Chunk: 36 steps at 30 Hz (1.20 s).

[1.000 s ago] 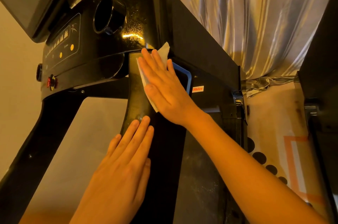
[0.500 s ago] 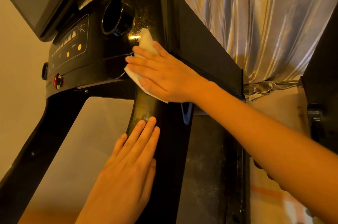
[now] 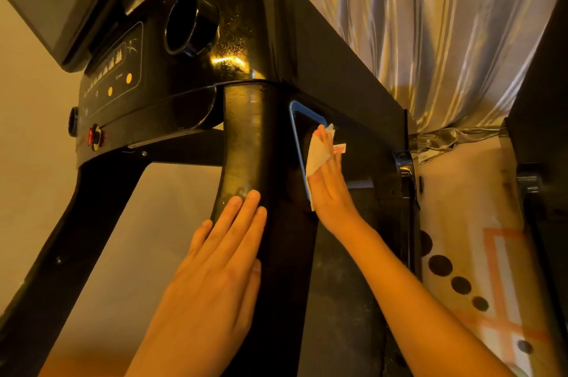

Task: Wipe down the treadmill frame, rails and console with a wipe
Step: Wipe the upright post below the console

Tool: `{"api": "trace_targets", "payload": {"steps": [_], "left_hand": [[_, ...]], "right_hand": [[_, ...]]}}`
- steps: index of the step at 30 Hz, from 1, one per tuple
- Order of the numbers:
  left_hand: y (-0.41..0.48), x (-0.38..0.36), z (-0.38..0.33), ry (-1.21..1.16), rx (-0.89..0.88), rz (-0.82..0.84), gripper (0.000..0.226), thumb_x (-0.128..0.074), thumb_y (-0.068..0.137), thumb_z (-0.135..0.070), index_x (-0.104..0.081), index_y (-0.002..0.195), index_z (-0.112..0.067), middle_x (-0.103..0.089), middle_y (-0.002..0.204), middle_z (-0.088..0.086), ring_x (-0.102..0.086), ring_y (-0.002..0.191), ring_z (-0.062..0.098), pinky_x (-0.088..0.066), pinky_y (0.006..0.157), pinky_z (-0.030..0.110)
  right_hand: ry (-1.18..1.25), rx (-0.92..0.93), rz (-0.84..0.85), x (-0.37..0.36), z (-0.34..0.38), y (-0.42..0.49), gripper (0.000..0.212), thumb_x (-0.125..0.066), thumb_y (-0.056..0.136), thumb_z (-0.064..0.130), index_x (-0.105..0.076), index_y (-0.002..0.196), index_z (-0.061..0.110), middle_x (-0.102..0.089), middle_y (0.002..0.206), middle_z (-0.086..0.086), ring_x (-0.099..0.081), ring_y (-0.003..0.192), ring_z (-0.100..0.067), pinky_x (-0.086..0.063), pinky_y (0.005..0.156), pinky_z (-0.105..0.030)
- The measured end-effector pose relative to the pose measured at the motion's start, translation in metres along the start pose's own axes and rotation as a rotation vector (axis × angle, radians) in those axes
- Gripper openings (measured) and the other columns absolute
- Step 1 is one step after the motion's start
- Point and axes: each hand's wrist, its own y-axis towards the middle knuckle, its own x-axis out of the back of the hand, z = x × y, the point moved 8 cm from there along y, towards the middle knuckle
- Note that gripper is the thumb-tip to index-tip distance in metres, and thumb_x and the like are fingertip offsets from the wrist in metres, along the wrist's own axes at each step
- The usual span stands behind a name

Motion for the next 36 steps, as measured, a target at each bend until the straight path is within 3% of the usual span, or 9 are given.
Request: {"api": "trace_targets", "payload": {"steps": [5,9,11,15,19,21,25,28,36], "left_hand": [[0.002,0.001,-0.001,0.024,-0.006,-0.011,0.062,-0.038,0.095,-0.035,-0.034,0.154,-0.018,-0.036,0.16,0.005,-0.011,0.149,0.014,-0.029,0.102,0.059],[0.001,0.002,-0.002,0.012,-0.001,-0.015,0.062,-0.038,0.093,-0.035,-0.037,0.153,-0.018,-0.037,0.159,0.005,-0.012,0.148,0.013,-0.03,0.103,0.053],[0.001,0.003,-0.002,0.006,0.0,-0.017,0.062,-0.037,0.093,-0.034,-0.037,0.152,-0.017,-0.038,0.159,0.006,-0.012,0.148,0.013,-0.03,0.103,0.051],[0.002,0.003,-0.002,0.019,-0.002,-0.016,0.062,-0.038,0.093,-0.034,-0.035,0.153,-0.017,-0.037,0.159,0.006,-0.012,0.148,0.013,-0.03,0.103,0.053],[0.001,0.004,-0.002,0.033,0.0,-0.026,0.062,-0.038,0.093,-0.034,-0.034,0.153,-0.018,-0.037,0.158,0.005,-0.012,0.148,0.012,-0.029,0.102,0.056],[0.001,0.004,-0.002,0.039,0.001,-0.028,0.062,-0.038,0.093,-0.035,-0.035,0.153,-0.018,-0.037,0.158,0.005,-0.012,0.148,0.012,-0.029,0.101,0.059],[0.0,0.0,-0.001,0.038,-0.006,-0.018,0.063,-0.039,0.092,-0.035,-0.037,0.153,-0.017,-0.037,0.16,0.003,-0.013,0.149,0.013,-0.034,0.108,0.052],[0.001,-0.001,0.0,0.015,-0.004,-0.018,0.063,-0.039,0.092,-0.035,-0.037,0.152,-0.018,-0.037,0.159,0.003,-0.011,0.15,0.012,-0.035,0.106,0.054],[0.001,0.004,-0.003,0.036,0.006,-0.022,0.062,-0.038,0.092,-0.034,-0.039,0.152,-0.017,-0.038,0.159,0.004,-0.013,0.149,0.012,-0.033,0.101,0.059]], "right_hand": [[0.011,0.016,-0.04,-0.013,0.019,-0.004,0.052,-0.022,0.108,0.04,0.008,0.149,0.052,0.012,0.156,0.04,0.013,0.154,0.002,0.008,0.127,-0.051],[0.026,0.004,-0.033,-0.008,0.013,0.0,0.056,-0.025,0.107,0.049,0.012,0.137,0.078,0.015,0.146,0.057,0.015,0.148,0.012,0.008,0.127,-0.052],[0.03,-0.044,-0.045,-0.006,0.012,0.0,0.051,-0.023,0.105,0.05,0.012,0.137,0.071,0.018,0.151,0.045,0.015,0.151,0.005,0.009,0.127,-0.051],[-0.012,-0.015,0.015,-0.014,0.037,0.0,0.047,-0.018,0.104,0.043,0.012,0.136,0.06,0.014,0.16,0.021,0.018,0.153,-0.003,0.017,0.123,-0.03],[0.071,-0.094,0.019,-0.008,0.034,0.008,0.045,-0.027,0.098,0.044,0.0,0.131,0.059,0.001,0.171,-0.004,0.002,0.159,-0.024,0.004,0.128,-0.051],[0.09,-0.127,0.003,-0.006,0.037,0.011,0.044,-0.028,0.097,0.043,-0.003,0.13,0.057,0.001,0.169,-0.002,0.0,0.158,-0.027,-0.001,0.127,-0.055],[-0.122,0.164,0.05,-0.019,0.085,0.014,0.059,-0.024,0.107,0.042,0.009,0.156,0.038,0.01,0.171,0.007,0.016,0.156,-0.008,0.014,0.125,-0.034],[-0.251,0.287,0.144,-0.024,0.105,0.025,0.059,-0.028,0.109,0.036,0.006,0.157,0.031,0.011,0.171,0.007,0.02,0.154,-0.006,0.02,0.12,-0.022],[-0.429,0.411,0.262,-0.007,0.1,0.035,0.062,-0.032,0.109,0.029,-0.005,0.163,0.017,0.003,0.172,-0.002,0.012,0.157,-0.014,0.013,0.125,-0.036]]}}
